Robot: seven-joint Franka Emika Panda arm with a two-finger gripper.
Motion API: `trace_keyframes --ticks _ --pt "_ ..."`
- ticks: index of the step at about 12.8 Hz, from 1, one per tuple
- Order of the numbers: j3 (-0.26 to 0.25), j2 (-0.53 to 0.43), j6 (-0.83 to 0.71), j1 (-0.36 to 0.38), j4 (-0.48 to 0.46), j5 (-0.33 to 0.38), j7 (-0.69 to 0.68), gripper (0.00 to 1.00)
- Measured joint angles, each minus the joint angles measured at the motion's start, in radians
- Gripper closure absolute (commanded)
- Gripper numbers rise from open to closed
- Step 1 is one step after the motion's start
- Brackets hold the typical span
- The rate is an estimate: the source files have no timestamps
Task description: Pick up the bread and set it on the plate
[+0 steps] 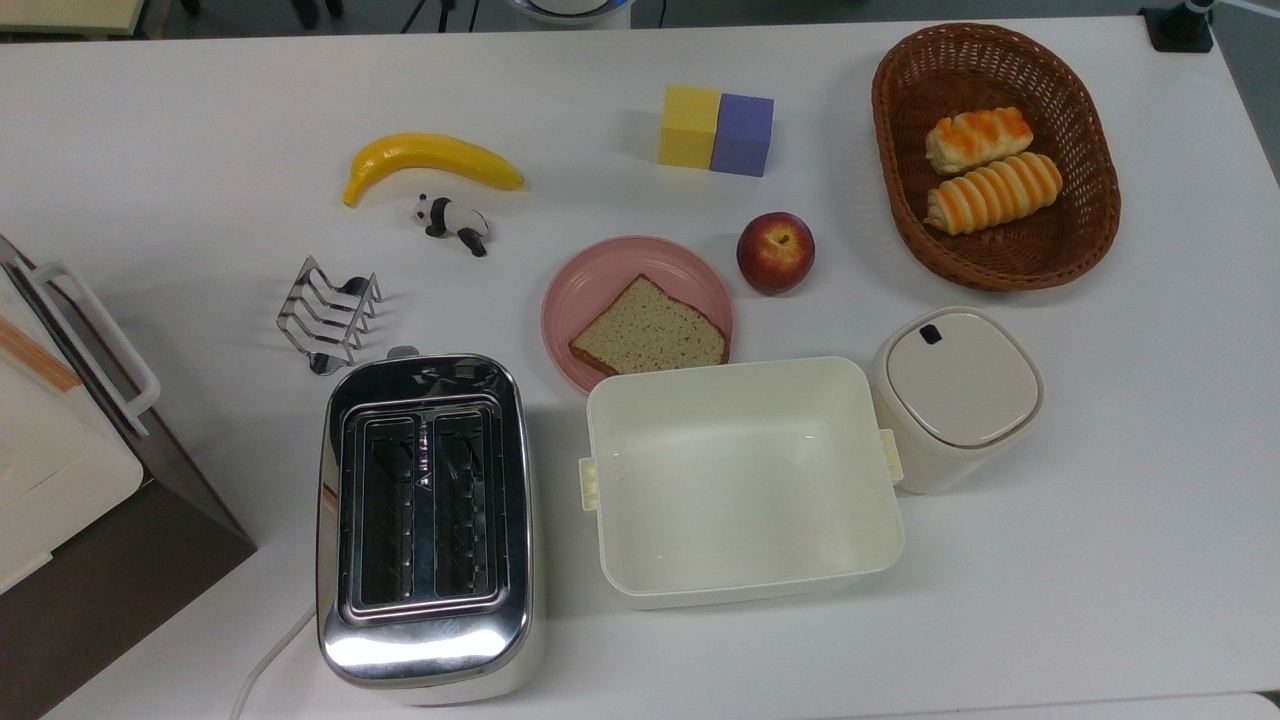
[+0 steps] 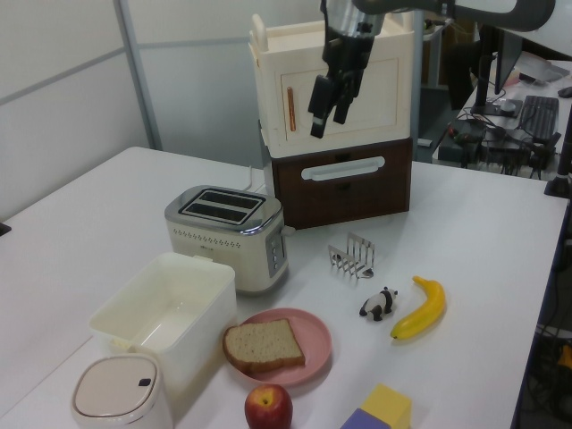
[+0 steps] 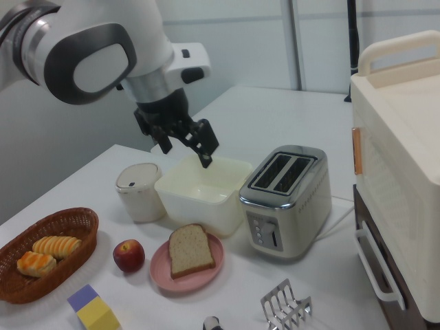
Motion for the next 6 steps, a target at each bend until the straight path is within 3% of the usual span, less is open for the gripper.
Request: trace_keyframes --ticks 6 --pt "0.024 0.0 0.0 0.012 -0.006 0.0 0.03 0.0"
